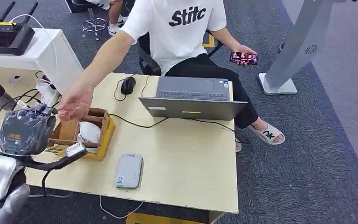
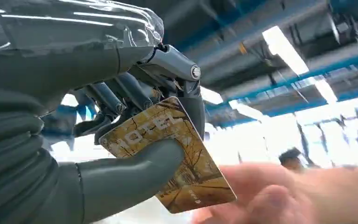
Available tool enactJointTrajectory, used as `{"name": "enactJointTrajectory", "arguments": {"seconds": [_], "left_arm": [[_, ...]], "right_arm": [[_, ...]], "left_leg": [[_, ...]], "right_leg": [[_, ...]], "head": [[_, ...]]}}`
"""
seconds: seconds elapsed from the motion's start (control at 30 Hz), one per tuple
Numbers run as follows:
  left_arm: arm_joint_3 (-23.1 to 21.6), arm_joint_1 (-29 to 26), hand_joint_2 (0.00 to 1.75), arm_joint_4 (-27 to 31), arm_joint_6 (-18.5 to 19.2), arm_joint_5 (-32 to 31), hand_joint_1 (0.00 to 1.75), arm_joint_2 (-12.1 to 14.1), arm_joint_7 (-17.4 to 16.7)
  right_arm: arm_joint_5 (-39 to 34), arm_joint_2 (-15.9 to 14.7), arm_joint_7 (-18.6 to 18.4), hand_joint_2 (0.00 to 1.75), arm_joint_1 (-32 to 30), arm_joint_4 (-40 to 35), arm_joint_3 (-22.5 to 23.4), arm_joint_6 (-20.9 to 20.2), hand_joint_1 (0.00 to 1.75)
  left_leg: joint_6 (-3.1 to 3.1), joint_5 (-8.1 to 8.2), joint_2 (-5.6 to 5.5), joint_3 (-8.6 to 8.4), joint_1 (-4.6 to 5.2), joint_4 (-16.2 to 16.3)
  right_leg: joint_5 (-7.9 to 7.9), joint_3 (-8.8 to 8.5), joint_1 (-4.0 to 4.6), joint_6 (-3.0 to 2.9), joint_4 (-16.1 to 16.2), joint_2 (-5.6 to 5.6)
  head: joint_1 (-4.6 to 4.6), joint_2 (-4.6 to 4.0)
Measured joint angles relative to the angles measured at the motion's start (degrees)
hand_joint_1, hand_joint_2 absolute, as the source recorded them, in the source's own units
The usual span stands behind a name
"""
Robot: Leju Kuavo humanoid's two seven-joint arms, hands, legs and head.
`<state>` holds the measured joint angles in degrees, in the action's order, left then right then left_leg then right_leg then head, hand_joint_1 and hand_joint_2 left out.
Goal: Pass the card to the sensor for recognition and then transmit it.
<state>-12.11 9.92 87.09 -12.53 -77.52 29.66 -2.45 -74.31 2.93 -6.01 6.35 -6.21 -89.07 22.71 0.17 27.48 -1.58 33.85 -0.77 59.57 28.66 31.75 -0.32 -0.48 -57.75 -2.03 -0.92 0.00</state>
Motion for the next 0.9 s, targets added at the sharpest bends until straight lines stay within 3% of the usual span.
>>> {"name": "enactJointTrajectory", "arguments": {"seconds": [0.17,0.27,0.37,0.53,0.57,0.6,0.63,0.67,0.8,0.9], "left_arm": [[-0.6,11.4,1.75,-14.9,-7.1,-9.9,1.75,-1.7,-3.0],[-2.3,17.6,1.75,-26.0,-11.7,-10.5,1.75,-4.2,-6.5],[-4.6,22.0,1.75,-33.9,-13.0,-10.6,1.75,-6.3,-8.7],[-7.1,26.1,1.75,-42.1,-14.0,-10.6,1.75,-8.9,-9.6],[-7.4,26.6,1.75,-43.0,-14.0,-10.6,0.21,-9.2,-9.6],[-7.5,27.1,1.75,-44.0,-14.0,-10.6,0.0,-9.6,-9.7],[-7.6,27.5,1.75,-44.7,-14.0,-10.6,0.0,-9.9,-10.0],[-7.6,27.8,0.0,-45.5,-14.1,-10.6,0.0,-10.1,-10.2],[-7.9,28.5,0.0,-47.1,-14.8,-10.6,0.0,-11.0,-11.4],[-7.8,28.6,0.0,-47.3,-16.7,-10.3,0.0,-11.9,-9.9]], "right_arm": [[2.8,0.0,0.0,1.75,0.6,0.0,0.0,0.1,0.0],[3.5,0.0,-0.4,1.75,0.7,-0.1,0.0,0.5,0.0],[3.8,0.0,-1.4,1.75,0.7,-0.1,0.0,0.7,0.0],[4.1,0.0,-2.2,1.75,0.7,-0.1,0.0,0.9,0.0],[4.2,0.0,-2.2,1.75,0.6,-0.1,0.0,0.9,0.0],[4.2,0.0,-2.2,1.75,0.6,-0.1,0.0,0.9,0.0],[4.3,0.0,-2.2,1.75,0.6,-0.1,0.0,0.9,0.0],[4.4,0.0,-2.2,1.75,0.6,-0.1,0.0,0.9,0.0],[4.5,0.0,-1.3,1.75,0.6,-0.2,0.0,1.0,0.0],[4.2,0.0,-1.0,1.75,0.6,-0.2,0.0,1.1,0.0]], "left_leg": [[-0.07,-0.17,-0.13,-0.02,0.0,0.0],[-0.02,-0.25,-0.16,-0.05,0.01,0.0],[-0.02,-0.31,-0.15,-0.06,0.02,0.0],[-0.02,-0.31,-0.01,-0.02,0.06,0.0],[-0.01,-0.29,0.04,-0.02,0.06,0.0],[0.01,-0.28,0.1,-0.01,0.07,0.0],[0.05,-0.25,0.18,0.0,0.07,0.0],[0.05,-0.24,0.19,0.01,0.08,0.0],[0.06,-0.24,0.14,0.13,0.07,0.0],[0.06,-0.24,0.12,0.14,0.07,0.0]], "right_leg": [[-0.09,-0.05,0.0,0.01,0.0,0.15],[-0.12,-0.12,0.0,0.03,0.0,0.18],[-0.24,-0.13,-0.01,0.07,0.0,0.16],[-0.26,-0.05,-0.03,0.07,0.0,-0.06],[-0.26,-0.03,-0.03,0.08,0.0,-0.11],[-0.26,-0.01,-0.04,0.08,0.0,-0.18],[-0.27,0.03,-0.04,0.08,0.0,-0.24],[-0.26,0.07,-0.04,0.08,0.0,-0.25],[-0.25,0.17,-0.04,0.08,0.0,-0.19],[-0.25,0.18,-0.04,0.08,0.0,-0.16]], "head": [[0.02,0.0],[0.02,0.0],[0.02,0.0],[0.04,0.0],[0.04,0.0],[0.04,0.0],[0.02,0.0],[0.02,0.0],[0.02,0.0],[0.02,0.0]]}}
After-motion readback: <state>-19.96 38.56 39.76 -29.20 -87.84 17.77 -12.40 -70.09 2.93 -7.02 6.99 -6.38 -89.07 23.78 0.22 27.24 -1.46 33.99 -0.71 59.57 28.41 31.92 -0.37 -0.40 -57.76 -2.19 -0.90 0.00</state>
